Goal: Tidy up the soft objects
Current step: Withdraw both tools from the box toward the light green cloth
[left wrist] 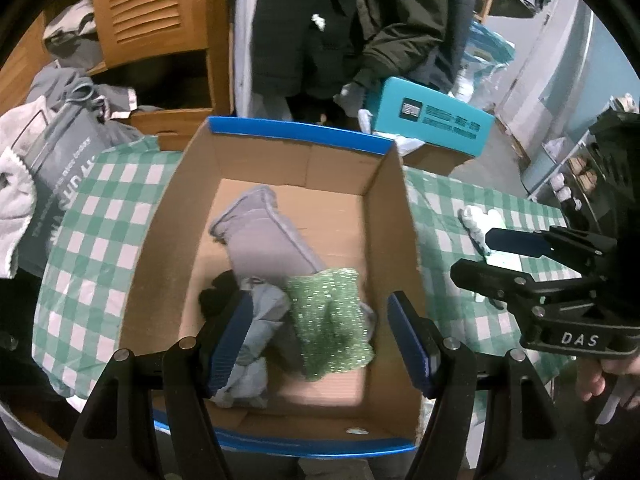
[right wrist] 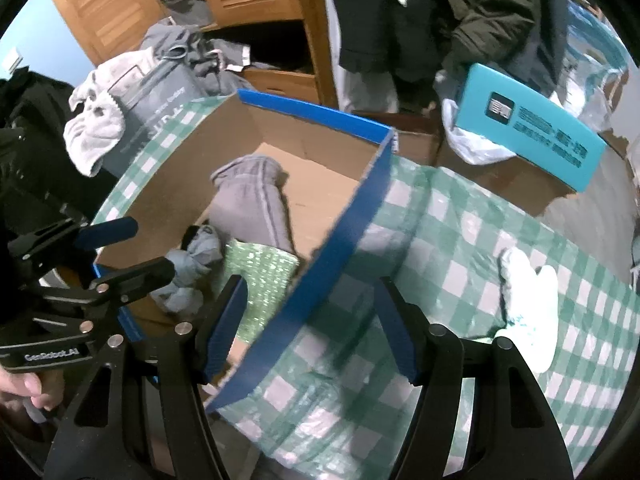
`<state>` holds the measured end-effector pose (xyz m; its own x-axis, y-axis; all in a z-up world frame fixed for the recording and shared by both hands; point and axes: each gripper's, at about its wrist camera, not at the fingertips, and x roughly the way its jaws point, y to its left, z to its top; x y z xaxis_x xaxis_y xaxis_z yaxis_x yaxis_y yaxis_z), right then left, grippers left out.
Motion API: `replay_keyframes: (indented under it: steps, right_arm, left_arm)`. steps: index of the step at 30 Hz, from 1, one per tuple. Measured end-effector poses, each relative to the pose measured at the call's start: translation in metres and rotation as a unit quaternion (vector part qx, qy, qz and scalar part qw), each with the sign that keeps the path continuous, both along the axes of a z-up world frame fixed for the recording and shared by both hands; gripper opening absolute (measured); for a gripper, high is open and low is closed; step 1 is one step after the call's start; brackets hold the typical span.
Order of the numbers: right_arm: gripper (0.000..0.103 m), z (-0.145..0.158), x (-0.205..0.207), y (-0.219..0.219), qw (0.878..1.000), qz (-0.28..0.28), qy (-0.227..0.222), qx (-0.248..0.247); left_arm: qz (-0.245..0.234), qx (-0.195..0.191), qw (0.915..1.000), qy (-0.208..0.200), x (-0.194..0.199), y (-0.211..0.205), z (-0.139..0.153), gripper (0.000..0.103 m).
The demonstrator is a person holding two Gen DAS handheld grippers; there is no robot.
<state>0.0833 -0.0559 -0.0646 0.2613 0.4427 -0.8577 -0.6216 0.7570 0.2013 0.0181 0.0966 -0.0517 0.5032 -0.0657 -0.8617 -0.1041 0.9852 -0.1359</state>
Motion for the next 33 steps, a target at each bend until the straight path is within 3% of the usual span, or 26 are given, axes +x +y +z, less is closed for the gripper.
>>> replay_keyframes:
  steps: [33]
  right_arm:
    - [0.067, -0.027, 0.025, -0.136, 0.993, -0.111, 0.027, -0.010]
  left_arm:
    - [-0.099, 0.017, 0.9947, 0.019, 0.034, -0.113, -0.005, 0.071]
